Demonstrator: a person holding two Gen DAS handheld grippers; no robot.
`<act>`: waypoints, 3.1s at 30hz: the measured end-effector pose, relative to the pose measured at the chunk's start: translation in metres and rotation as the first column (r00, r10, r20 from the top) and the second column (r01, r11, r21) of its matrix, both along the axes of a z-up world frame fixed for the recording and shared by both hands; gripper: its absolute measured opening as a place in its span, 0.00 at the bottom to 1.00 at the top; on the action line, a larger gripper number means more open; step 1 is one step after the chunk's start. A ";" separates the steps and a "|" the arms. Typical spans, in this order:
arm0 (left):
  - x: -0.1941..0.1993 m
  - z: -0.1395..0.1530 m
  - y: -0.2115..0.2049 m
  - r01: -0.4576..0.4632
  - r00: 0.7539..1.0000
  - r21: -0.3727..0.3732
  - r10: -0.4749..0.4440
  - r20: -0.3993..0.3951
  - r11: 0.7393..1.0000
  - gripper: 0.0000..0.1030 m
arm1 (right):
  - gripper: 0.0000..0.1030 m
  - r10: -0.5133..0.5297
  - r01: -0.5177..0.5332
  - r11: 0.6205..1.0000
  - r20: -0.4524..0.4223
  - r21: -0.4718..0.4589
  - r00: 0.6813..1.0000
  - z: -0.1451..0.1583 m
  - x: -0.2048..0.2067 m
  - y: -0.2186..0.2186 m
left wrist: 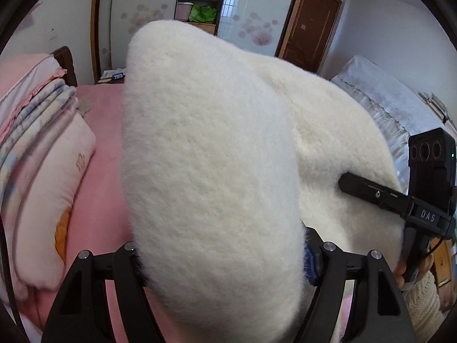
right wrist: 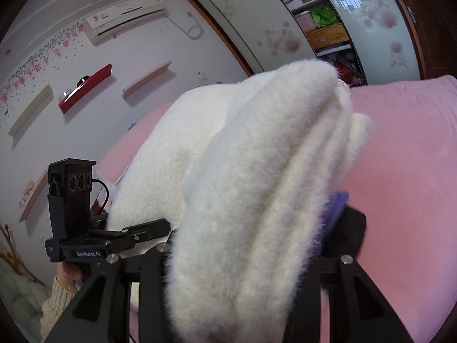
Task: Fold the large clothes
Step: 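Carry the lifted bundle with both tools toward the dark clothes stack, then lower the bundle onto the dark clothes stack with both tools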
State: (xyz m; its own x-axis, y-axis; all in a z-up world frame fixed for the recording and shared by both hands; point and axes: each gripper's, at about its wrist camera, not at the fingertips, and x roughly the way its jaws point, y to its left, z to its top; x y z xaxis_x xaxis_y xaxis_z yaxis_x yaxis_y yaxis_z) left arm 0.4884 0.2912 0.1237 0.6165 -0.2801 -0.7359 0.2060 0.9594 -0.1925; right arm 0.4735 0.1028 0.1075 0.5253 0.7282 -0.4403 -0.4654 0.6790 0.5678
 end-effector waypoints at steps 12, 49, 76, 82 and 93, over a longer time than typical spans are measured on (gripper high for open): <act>0.102 -0.190 0.014 -0.035 0.967 -0.225 -0.024 -0.254 0.974 0.84 | 0.48 -0.107 0.092 0.994 -0.364 -0.058 0.925 -0.205 0.100 0.013; 0.015 -0.109 0.022 -0.201 0.978 -0.046 0.203 0.050 0.979 0.93 | 0.75 -0.134 0.118 0.912 -0.013 -0.393 0.991 -0.098 0.052 0.024; -0.004 -0.107 0.039 -0.237 0.967 -0.082 0.244 0.080 0.968 0.93 | 0.76 0.108 -0.101 0.897 -0.008 -0.431 0.994 -0.141 0.043 0.122; -0.007 -0.111 0.024 -0.209 0.975 -0.033 0.211 0.074 0.977 0.93 | 0.78 0.177 -0.120 0.841 0.058 -0.527 0.982 -0.160 -0.011 0.159; -0.009 -0.150 0.013 -0.252 0.967 0.107 0.247 0.057 0.962 0.99 | 0.80 0.198 -0.073 0.800 0.148 -0.595 0.969 -0.180 -0.064 0.183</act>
